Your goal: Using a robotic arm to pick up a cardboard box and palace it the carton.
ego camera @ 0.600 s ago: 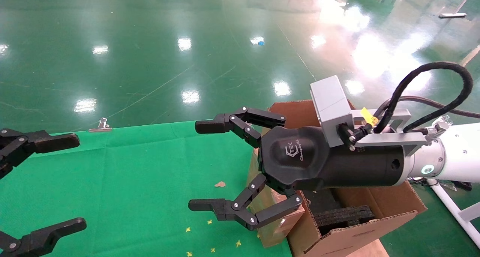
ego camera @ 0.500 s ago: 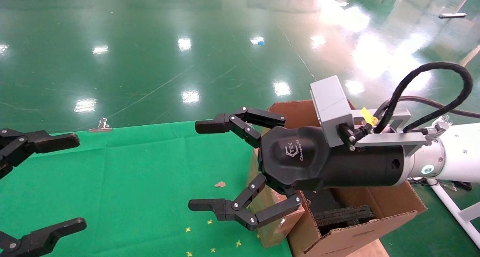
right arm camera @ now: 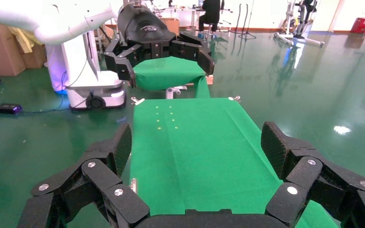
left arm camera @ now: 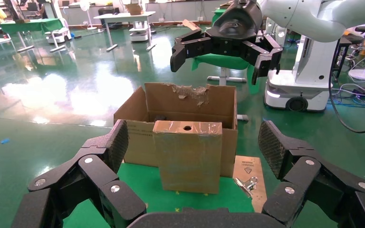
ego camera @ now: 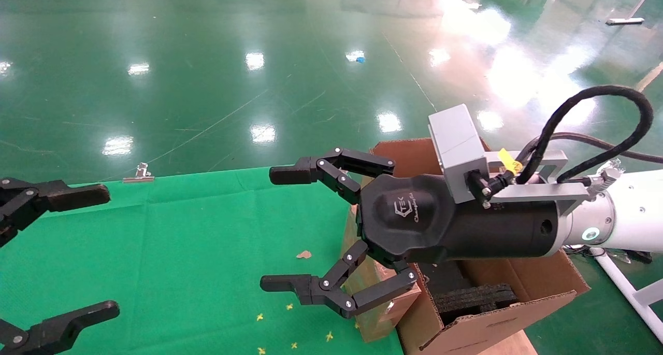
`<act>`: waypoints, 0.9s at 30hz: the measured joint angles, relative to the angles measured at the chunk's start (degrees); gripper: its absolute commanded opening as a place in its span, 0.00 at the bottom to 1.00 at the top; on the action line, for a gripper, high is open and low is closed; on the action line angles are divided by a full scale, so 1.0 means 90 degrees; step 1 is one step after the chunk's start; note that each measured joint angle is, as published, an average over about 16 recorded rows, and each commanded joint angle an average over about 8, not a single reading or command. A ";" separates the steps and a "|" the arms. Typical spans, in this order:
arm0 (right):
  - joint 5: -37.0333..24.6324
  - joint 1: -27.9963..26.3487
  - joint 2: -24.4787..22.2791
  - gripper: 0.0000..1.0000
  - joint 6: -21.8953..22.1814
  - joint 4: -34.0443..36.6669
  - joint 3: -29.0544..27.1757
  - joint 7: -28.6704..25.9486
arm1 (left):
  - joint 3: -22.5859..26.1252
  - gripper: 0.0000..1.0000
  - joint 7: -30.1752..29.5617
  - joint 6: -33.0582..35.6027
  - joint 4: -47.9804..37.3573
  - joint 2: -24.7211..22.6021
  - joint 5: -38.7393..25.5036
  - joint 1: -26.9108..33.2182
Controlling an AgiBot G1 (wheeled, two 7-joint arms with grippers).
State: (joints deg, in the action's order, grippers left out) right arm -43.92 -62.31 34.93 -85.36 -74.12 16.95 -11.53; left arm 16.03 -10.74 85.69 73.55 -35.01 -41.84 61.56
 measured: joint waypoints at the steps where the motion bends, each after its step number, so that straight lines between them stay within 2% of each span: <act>1: -0.0082 -0.0035 0.0001 1.00 0.0010 -0.0022 0.0036 -0.0031 | 0.0000 1.00 0.0000 0.0000 0.0000 0.0000 0.0000 0.0000; 5: -0.0611 -0.0276 0.0050 1.00 0.0022 -0.0126 0.0281 -0.0196 | 0.0002 1.00 0.0001 0.0000 -0.0002 0.0000 0.0001 0.0001; 9: -0.1471 -0.0699 0.0212 1.00 -0.0034 -0.0242 0.0702 -0.0408 | 0.0004 1.00 0.0003 0.0001 -0.0003 0.0000 0.0002 0.0002; 19: -0.3946 -0.2168 0.1084 1.00 -0.0383 -0.0395 0.2338 -0.0880 | 0.0009 1.00 0.0006 -0.0001 -0.0005 0.0002 0.0005 0.0004; 23: -0.4564 -0.2755 0.1415 1.00 -0.0497 -0.0394 0.3059 -0.1037 | 0.0011 1.00 0.0007 -0.0001 -0.0005 0.0003 0.0007 0.0005; 27: -0.4892 -0.3329 0.1624 1.00 -0.0547 -0.0385 0.3749 -0.1247 | 0.0013 1.00 0.0008 -0.0002 -0.0005 0.0004 0.0008 0.0005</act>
State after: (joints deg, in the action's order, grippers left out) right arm -87.95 -92.28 49.55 -90.28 -77.58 50.69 -22.75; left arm 16.15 -10.67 85.67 73.50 -34.98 -41.77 61.61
